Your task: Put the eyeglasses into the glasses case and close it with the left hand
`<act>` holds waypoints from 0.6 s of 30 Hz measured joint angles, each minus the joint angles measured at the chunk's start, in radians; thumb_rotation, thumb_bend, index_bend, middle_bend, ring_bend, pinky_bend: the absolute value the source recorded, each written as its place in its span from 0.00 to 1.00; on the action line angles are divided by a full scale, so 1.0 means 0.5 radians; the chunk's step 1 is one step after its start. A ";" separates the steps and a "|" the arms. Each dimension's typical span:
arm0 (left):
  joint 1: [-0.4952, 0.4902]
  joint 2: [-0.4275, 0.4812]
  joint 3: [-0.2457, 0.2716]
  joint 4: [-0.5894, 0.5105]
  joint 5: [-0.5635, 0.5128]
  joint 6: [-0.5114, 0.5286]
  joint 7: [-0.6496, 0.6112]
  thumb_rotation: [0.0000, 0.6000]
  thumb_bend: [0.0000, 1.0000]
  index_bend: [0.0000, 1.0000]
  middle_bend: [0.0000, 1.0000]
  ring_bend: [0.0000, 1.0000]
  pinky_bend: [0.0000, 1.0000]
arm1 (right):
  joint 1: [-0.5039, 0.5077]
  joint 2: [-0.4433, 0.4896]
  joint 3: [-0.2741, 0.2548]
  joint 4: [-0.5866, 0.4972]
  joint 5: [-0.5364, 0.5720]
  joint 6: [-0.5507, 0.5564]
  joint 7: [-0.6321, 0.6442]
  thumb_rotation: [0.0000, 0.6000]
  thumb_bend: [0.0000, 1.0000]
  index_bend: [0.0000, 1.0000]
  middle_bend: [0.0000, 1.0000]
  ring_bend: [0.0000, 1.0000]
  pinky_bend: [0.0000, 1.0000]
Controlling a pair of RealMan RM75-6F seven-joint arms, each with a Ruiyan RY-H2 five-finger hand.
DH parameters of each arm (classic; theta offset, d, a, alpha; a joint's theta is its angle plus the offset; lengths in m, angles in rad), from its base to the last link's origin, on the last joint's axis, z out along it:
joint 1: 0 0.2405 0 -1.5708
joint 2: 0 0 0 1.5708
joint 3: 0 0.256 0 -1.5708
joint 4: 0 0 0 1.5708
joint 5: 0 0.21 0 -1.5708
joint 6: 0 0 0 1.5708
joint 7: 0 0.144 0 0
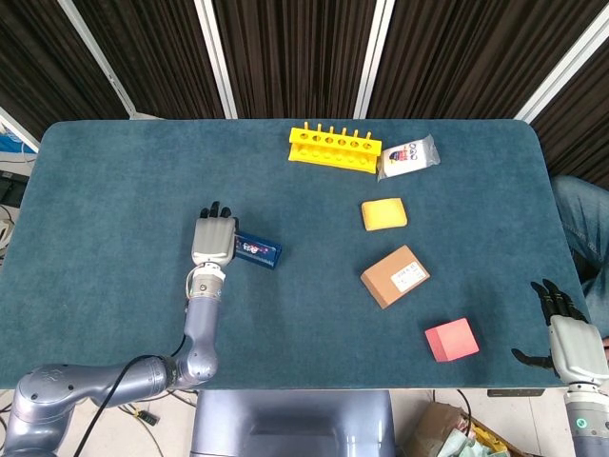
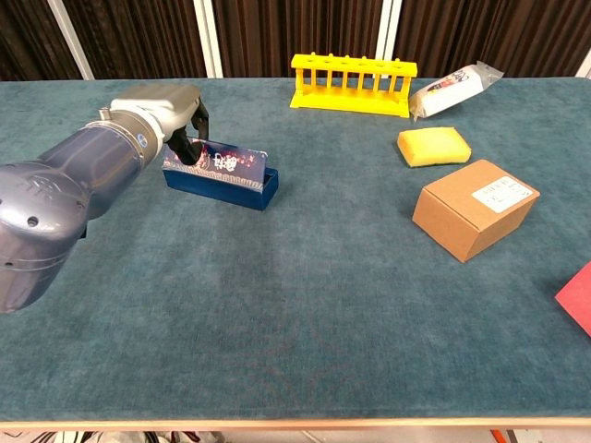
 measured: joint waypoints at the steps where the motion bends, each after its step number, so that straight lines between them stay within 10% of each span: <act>1: -0.003 -0.004 -0.001 0.008 0.000 -0.002 -0.001 1.00 0.53 0.56 0.24 0.08 0.17 | 0.000 0.000 0.000 0.000 0.001 -0.001 0.000 1.00 0.18 0.07 0.04 0.10 0.23; 18: -0.074 -0.130 -0.048 0.257 -0.023 -0.059 -0.027 1.00 0.53 0.55 0.24 0.08 0.17 | 0.002 0.004 -0.002 -0.005 0.012 -0.008 -0.002 1.00 0.18 0.07 0.04 0.10 0.23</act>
